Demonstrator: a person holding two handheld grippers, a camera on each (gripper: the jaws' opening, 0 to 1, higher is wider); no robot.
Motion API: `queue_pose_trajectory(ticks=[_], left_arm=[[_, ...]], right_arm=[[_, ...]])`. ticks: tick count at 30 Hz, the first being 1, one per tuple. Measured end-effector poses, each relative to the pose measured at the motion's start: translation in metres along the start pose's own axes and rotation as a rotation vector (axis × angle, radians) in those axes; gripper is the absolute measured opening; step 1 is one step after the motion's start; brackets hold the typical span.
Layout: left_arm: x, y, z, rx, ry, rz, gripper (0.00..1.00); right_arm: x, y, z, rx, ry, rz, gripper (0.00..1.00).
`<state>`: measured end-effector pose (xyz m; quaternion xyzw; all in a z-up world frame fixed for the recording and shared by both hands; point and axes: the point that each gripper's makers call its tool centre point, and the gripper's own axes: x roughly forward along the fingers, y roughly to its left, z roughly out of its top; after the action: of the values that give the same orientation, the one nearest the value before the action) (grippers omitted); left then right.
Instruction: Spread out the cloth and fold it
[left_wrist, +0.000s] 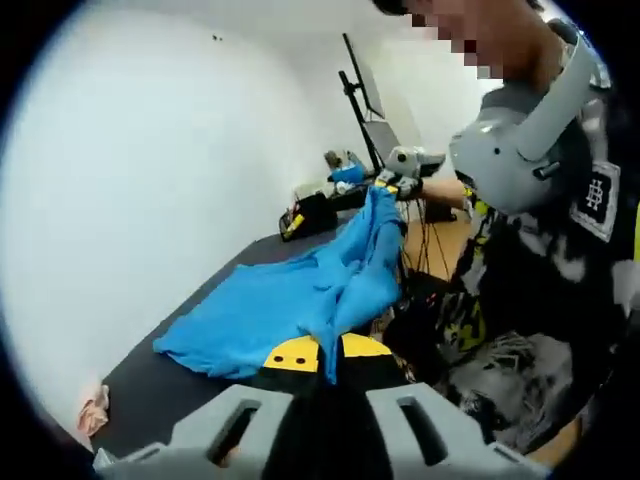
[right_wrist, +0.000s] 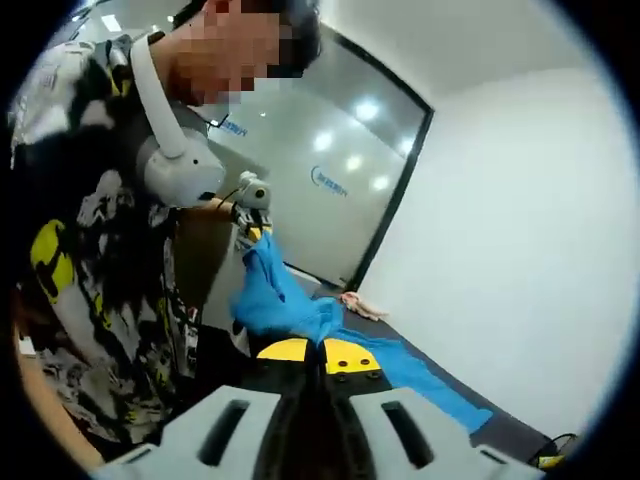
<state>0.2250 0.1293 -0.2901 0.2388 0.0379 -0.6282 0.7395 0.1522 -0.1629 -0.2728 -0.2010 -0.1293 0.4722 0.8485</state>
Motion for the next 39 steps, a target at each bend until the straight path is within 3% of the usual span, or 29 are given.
queue_pose_trajectory(ticks=[3,5,6,8,9,11,12,16,19,22,24,25,26,27,29,31,32,34,35,37,39], left_arm=[[-0.008,-0.009,0.013,0.019,0.000,0.000,0.02],[-0.014,-0.004,0.038,-0.025,-0.078,0.007,0.02],[-0.018,0.002,0.053,-0.073,-0.148,0.009,0.02],[-0.030,0.012,0.065,-0.121,-0.222,-0.006,0.02],[-0.032,0.020,0.069,-0.145,-0.256,0.001,0.02],[-0.026,0.035,0.057,-0.130,-0.230,0.030,0.02],[-0.021,0.043,0.048,-0.129,-0.201,0.045,0.02],[0.014,0.081,0.018,-0.241,-0.155,0.003,0.02],[0.039,0.118,0.003,-0.358,-0.129,-0.032,0.02],[0.064,0.159,-0.006,-0.438,-0.117,-0.029,0.02],[0.082,0.193,-0.007,-0.504,-0.135,-0.037,0.02],[0.085,0.198,-0.008,-0.512,-0.134,-0.037,0.02],[0.093,0.212,-0.009,-0.513,-0.135,-0.040,0.02],[0.099,0.220,-0.010,-0.522,-0.139,-0.042,0.02],[0.112,0.240,-0.010,-0.561,-0.153,-0.047,0.02],[0.126,0.262,-0.016,-0.573,-0.139,-0.028,0.02],[0.136,0.282,-0.024,-0.649,-0.126,0.010,0.02],[0.151,0.312,-0.037,-0.685,-0.109,0.050,0.02],[0.154,0.317,-0.040,-0.706,-0.104,0.052,0.02],[0.170,0.346,-0.055,-0.731,-0.101,0.105,0.02],[0.188,0.362,-0.079,-0.800,-0.045,0.122,0.02]], right_arm=[[-0.003,0.006,0.019,-0.038,-0.024,0.010,0.01],[-0.005,0.001,0.033,-0.043,-0.058,0.008,0.01],[-0.007,-0.006,0.046,-0.042,-0.108,-0.007,0.01],[-0.011,-0.015,0.062,-0.025,-0.178,-0.005,0.01],[-0.013,-0.020,0.063,-0.027,-0.185,-0.015,0.01],[-0.013,-0.032,0.056,-0.023,-0.173,-0.038,0.01],[-0.010,-0.043,0.045,0.006,-0.153,-0.065,0.01],[0.008,-0.077,-0.004,0.079,-0.066,-0.109,0.01],[0.018,-0.105,-0.037,0.161,-0.026,-0.136,0.01],[0.025,-0.138,-0.060,0.209,-0.018,-0.169,0.01],[0.020,-0.128,-0.056,0.242,-0.008,-0.192,0.01],[0.033,-0.157,-0.067,0.248,-0.008,-0.202,0.01],[0.033,-0.160,-0.069,0.254,-0.002,-0.214,0.01],[0.033,-0.202,-0.090,0.258,0.032,-0.283,0.01],[0.035,-0.227,-0.101,0.274,0.037,-0.312,0.01],[0.048,-0.249,-0.109,0.292,0.049,-0.356,0.01],[0.051,-0.263,-0.121,0.351,0.060,-0.385,0.01],[0.058,-0.286,-0.140,0.361,0.097,-0.409,0.01],[0.059,-0.294,-0.151,0.371,0.123,-0.433,0.01],[0.068,-0.308,-0.167,0.413,0.118,-0.446,0.01],[0.074,-0.322,-0.199,0.528,0.168,-0.485,0.01]])
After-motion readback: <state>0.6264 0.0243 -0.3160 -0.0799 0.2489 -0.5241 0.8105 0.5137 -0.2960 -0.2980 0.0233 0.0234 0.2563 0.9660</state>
